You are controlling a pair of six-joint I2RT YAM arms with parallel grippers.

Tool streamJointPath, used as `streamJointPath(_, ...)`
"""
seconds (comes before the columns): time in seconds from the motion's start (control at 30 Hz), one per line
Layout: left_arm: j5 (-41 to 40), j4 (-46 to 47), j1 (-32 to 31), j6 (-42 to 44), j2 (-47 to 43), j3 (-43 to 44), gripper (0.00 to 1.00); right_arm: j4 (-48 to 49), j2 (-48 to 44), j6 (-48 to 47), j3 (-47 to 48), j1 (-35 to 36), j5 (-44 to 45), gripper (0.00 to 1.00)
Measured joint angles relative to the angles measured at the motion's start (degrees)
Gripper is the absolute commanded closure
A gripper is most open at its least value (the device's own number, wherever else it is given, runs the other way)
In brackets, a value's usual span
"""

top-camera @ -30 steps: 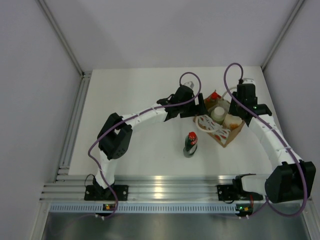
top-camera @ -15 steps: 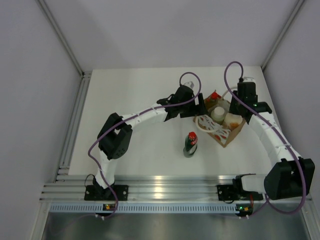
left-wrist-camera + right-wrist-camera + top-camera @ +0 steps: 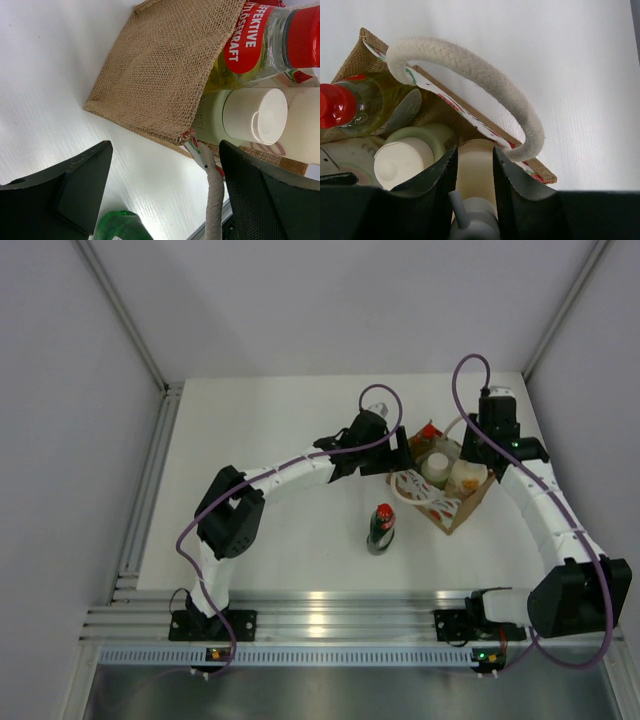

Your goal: Take the personal care products out of the canvas bag

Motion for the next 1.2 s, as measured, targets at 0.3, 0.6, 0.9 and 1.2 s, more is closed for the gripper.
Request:
streamJointPath(0.3, 0.0, 0.0, 0.0, 0.0, 0.0, 0.0, 0.08, -2.56, -0.13, -0.04, 1.95, 0.0, -0.44, 1.0)
streamJointPath(0.6, 0.0, 0.0, 0.0, 0.0, 0.0, 0.0, 0.08, -5.55, -1.14, -1.03, 6.03, -0.02, -1.09, 1.0)
streamJointPath(0.9, 0.0, 0.0, 0.02, -0.02, 0.0, 0.0, 0.08, -10.19, -1.53, -1.53, 11.93, -0.02, -2.14, 1.0)
streamJointPath(1.2, 0.0, 0.0, 0.0, -0.07, 0.0, 0.0, 0.09, -15.23, -2.01, -1.92, 18.45, -0.02, -2.58, 1.0)
